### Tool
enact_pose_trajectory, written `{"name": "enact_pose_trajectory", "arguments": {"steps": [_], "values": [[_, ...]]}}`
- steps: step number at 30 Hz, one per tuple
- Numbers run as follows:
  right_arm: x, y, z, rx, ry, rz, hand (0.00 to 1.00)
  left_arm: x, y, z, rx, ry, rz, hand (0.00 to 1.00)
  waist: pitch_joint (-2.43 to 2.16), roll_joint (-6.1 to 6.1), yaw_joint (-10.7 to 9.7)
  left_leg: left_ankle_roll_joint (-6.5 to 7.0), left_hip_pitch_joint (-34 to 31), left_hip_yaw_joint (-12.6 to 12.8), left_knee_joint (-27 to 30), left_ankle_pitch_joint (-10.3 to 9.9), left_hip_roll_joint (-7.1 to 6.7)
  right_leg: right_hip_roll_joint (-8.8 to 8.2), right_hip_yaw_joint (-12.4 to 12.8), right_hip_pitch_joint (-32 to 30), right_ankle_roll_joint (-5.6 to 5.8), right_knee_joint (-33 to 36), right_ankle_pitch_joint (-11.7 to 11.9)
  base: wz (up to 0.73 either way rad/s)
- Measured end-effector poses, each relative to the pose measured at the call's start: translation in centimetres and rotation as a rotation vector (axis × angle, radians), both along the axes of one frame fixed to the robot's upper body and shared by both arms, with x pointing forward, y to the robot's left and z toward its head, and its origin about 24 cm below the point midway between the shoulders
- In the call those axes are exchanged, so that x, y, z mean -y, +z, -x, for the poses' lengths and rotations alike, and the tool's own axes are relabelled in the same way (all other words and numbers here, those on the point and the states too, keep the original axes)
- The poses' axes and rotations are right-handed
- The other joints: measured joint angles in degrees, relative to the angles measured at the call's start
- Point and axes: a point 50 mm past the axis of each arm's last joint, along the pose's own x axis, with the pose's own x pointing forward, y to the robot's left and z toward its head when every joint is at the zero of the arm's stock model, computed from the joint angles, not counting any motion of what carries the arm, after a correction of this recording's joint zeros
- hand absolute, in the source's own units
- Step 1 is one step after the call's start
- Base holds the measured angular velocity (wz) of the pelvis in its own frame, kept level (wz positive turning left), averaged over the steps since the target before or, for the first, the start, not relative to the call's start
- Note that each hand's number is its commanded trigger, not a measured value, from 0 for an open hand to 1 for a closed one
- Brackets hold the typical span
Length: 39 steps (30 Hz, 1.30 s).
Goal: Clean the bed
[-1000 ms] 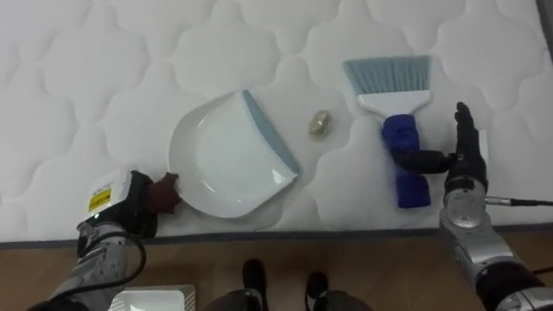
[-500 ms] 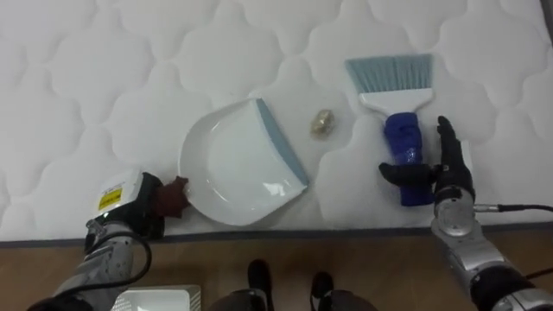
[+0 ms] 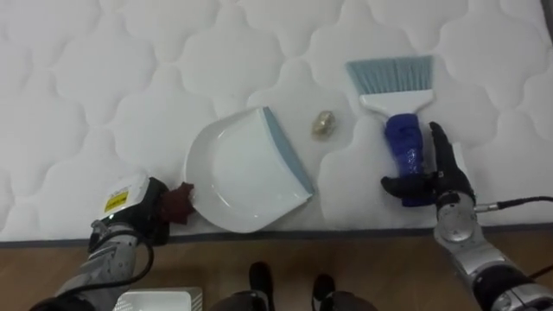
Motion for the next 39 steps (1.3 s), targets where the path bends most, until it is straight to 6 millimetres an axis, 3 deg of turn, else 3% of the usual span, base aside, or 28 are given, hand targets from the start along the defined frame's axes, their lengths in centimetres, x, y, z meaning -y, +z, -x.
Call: {"name": "enact_pose_trajectory", "arguments": {"steps": [12, 19, 39], "values": [[2.2, 1.0, -0.7, -0.025, -0.091, 0.111, 1.00, 0.2, -0.1, -0.1, -0.007, 0.011, -0.004, 1.00, 0.01, 0.00, 0.07, -0.03, -0.06, -0.11, 0.22, -0.02, 0.06, 0.00, -0.38, 0.16, -0.14, 0.14, -0.22, 0.00], [1.9, -0.3, 0.5, -0.085, -0.088, 0.106, 1.00, 0.8, -0.3, -0.2, -0.017, 0.023, 0.002, 1.00, 0.09, 0.15, 0.27, -0.05, -0.22, -0.10, 0.23, -0.03, 0.06, -0.05, -0.62, 0.18, -0.19, 0.38, -0.29, 0.02], [1.5, -0.9, 0.8, -0.115, -0.104, 0.063, 1.00, 1.0, -0.4, -0.2, -0.030, 0.038, 0.014, 1.00, 0.09, 0.17, 0.56, -0.05, -0.22, -0.10, 0.59, -0.03, 0.07, -0.13, -0.59, 0.10, -0.21, 0.53, -0.37, 0.00]]}}
